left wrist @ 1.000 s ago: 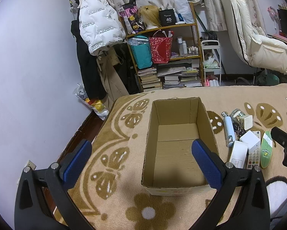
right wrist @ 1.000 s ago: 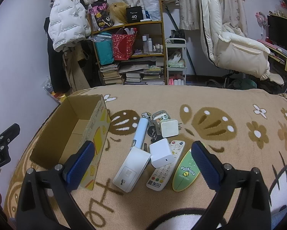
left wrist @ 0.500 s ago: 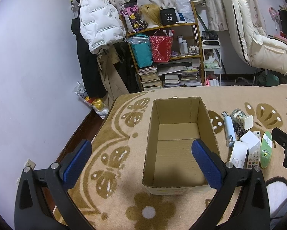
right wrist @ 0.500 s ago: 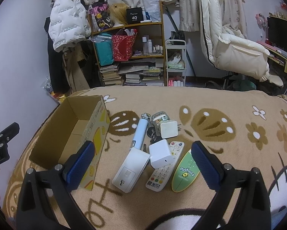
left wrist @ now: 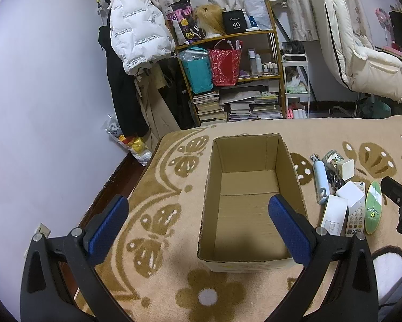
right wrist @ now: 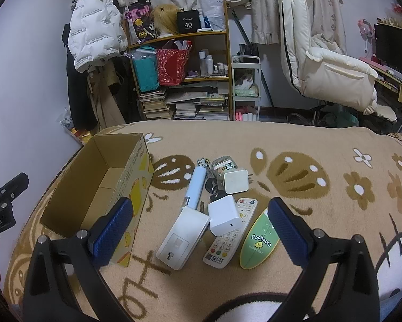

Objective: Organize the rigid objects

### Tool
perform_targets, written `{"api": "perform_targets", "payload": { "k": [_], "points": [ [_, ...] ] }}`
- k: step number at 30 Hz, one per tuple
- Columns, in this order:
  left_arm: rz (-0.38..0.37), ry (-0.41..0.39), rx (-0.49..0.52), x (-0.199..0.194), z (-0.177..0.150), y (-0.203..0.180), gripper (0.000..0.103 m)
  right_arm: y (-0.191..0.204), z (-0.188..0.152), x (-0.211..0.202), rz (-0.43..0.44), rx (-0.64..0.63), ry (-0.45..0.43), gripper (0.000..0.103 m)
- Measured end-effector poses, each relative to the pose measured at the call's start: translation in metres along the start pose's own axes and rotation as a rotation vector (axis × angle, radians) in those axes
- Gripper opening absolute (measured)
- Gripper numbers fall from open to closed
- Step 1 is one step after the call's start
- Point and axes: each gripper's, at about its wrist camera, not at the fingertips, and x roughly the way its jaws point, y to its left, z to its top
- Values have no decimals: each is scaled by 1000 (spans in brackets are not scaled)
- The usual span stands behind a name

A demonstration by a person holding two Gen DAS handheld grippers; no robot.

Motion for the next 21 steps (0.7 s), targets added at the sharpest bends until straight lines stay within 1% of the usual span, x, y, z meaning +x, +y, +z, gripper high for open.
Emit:
{"api": "perform_targets", "payload": {
  "k": [8, 15, 16, 18, 21],
  "points": [
    [0, 8, -11, 2, 0, -2, 103, 4, 2, -4, -8, 3, -7, 103],
    [0, 50, -33, 14, 3, 6, 103, -2, 3, -1, -17, 14, 8, 103],
    [2, 58, -38, 17, 4, 7, 101, -3, 3, 1, -21, 17, 11, 103],
    [-21, 79, -50, 24, 5, 10, 98, -6, 3, 5, -28, 23, 19, 103],
    [-26, 116, -75, 38, 9, 15, 98, -11, 4, 16, -36, 38, 36, 103]
  ]
}}
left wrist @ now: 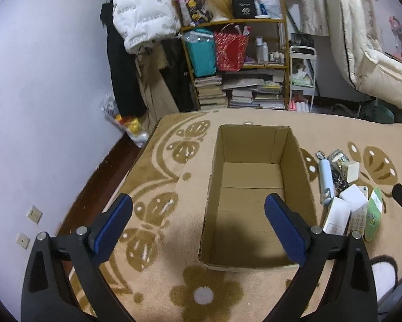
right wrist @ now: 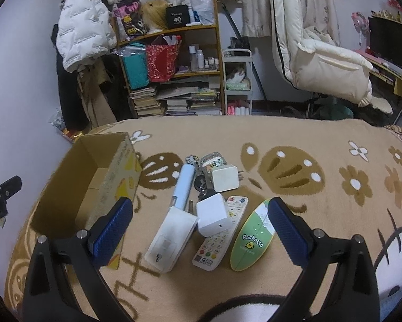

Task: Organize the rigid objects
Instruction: 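Lower the left tool onto the cardboard box wall and clamp it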

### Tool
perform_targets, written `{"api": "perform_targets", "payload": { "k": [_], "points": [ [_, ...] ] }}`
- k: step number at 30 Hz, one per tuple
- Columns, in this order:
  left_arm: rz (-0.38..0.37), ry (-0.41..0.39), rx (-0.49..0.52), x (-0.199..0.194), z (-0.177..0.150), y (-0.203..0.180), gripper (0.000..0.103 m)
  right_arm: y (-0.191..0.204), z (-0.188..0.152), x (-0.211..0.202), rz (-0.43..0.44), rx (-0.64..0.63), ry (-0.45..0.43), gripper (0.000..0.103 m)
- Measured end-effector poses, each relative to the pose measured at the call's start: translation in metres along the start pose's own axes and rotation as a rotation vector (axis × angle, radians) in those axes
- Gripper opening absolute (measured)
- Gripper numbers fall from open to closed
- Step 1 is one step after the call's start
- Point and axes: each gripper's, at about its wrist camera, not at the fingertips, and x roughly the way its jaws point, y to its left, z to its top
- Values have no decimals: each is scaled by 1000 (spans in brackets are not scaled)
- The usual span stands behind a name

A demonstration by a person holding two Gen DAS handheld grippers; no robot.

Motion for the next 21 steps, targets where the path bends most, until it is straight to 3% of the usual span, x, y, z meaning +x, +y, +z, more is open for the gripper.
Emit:
{"api": "perform_targets", "payload": {
  "k": [14, 21],
  "points": [
    [21, 200, 24, 84, 14, 2, 98, -8, -2, 73, 75, 66, 119, 103],
    [29, 308, 38, 121, 6, -1, 98, 4, -14, 100, 119, 55, 193, 89]
  ]
}}
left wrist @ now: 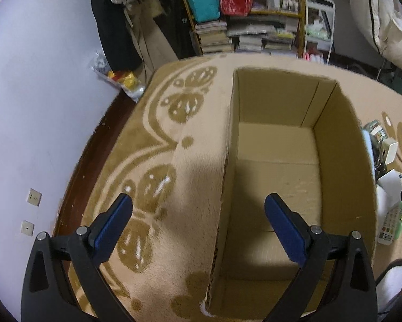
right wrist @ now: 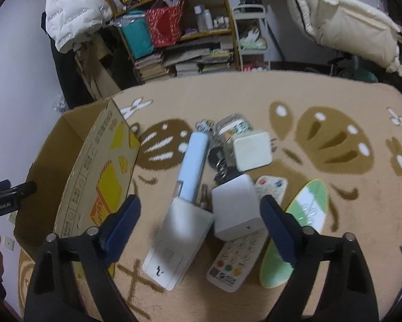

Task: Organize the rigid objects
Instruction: 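Lower the left tool onto the cardboard box wall and clamp it, then grasp the grey-white rectangular device with the right tool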

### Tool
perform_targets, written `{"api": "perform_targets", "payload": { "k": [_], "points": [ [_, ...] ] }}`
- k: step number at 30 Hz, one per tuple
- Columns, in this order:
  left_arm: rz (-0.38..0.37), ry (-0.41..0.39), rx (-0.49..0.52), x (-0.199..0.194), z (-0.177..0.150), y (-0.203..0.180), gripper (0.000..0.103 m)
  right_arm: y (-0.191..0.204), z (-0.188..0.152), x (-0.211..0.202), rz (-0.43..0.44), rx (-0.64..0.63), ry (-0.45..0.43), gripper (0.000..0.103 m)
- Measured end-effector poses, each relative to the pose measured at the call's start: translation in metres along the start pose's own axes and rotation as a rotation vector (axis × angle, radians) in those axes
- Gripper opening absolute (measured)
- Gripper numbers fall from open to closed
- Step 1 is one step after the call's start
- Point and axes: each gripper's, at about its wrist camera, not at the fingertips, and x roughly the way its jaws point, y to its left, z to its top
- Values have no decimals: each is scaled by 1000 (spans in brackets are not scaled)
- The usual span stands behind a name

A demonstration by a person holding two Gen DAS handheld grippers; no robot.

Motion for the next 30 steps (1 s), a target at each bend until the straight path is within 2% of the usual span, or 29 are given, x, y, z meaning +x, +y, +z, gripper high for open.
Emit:
{"api": "perform_targets", "payload": {
  "k": [5, 9, 13, 22, 25, 30],
  "points": [
    [39, 76, 21, 22, -2, -6, 97, 2, -7, 14, 34, 33, 56, 76],
    [31, 127, 17, 36, -5, -4, 83, 9, -14, 20, 37, 28, 90, 65],
    [8, 156, 8, 45, -7, -2, 65, 17, -21, 29, 34, 18, 124, 64],
    [-78, 160, 12, 47, -10, -6, 22, 24, -26, 35, -18, 35, 143, 64],
    [-72, 152, 43, 45, -12, -12, 15, 26, -28, 37, -26, 50, 149, 64],
    [-75, 130, 56, 45, -13, -13, 13, 26, -27, 47, -54, 80, 152, 64]
  ]
}}
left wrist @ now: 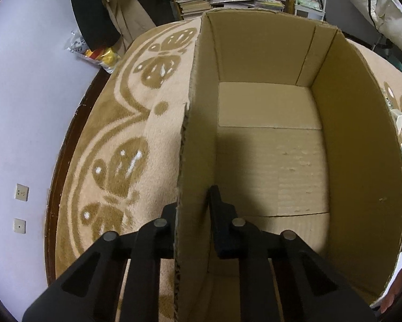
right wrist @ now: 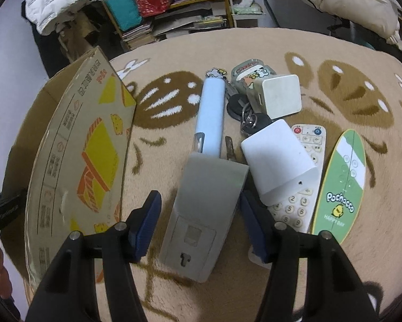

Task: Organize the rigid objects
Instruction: 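Grasp the grey-white rectangular device with the right tool, then carry the grey-white device into the box and open the right tool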

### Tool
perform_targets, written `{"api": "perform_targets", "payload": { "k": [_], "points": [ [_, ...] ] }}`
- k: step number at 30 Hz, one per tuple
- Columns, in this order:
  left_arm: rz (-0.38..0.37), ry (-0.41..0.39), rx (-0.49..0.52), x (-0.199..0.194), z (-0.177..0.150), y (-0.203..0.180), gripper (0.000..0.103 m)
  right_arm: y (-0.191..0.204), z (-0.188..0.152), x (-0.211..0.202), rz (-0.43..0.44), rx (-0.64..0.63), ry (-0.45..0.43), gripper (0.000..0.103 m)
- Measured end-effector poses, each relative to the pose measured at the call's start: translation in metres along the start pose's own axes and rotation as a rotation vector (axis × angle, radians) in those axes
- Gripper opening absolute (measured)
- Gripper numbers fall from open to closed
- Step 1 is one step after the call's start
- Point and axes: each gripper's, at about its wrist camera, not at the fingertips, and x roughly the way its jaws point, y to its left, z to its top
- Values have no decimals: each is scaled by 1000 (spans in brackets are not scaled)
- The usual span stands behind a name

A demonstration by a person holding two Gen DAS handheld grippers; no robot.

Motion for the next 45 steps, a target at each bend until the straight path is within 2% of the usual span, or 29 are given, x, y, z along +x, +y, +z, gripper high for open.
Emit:
{"api": "perform_targets", "payload": {
  "k": [10, 12, 14, 19, 26, 29, 34, 37, 41, 45],
  "points": [
    [5, -35, 8, 2, 0, -1, 13, 18, 6, 25, -124, -12, 2, 66],
    [0, -33, 3, 3, 1, 1, 13, 22, 4, 25, -162, -35, -8, 56],
    [-2, -30, -3, 3, 2, 3, 13, 23, 3, 22, -165, -48, -15, 54],
    [2, -31, 0, 3, 2, 1, 14, 23, 4, -3, -115, -33, -80, 53],
    [8, -28, -2, 3, 2, 1, 15, 42, 20, -49, -24, -43, -226, 53],
    [3, -27, -6, 3, 1, 2, 15, 55, 32, -73, 18, -53, -308, 53],
    [-2, -26, -13, 4, 2, 4, 15, 83, 55, -107, 32, -126, -432, 53],
    [2, -26, -11, 4, 2, 3, 16, 100, 66, -124, 78, -142, -484, 53],
    [-1, -26, -14, 5, 2, 4, 16, 123, 81, -126, 171, -146, -490, 53],
    [-8, -26, -26, 5, 2, 5, 16, 142, 83, -100, 206, -157, -409, 53]
  ]
}}
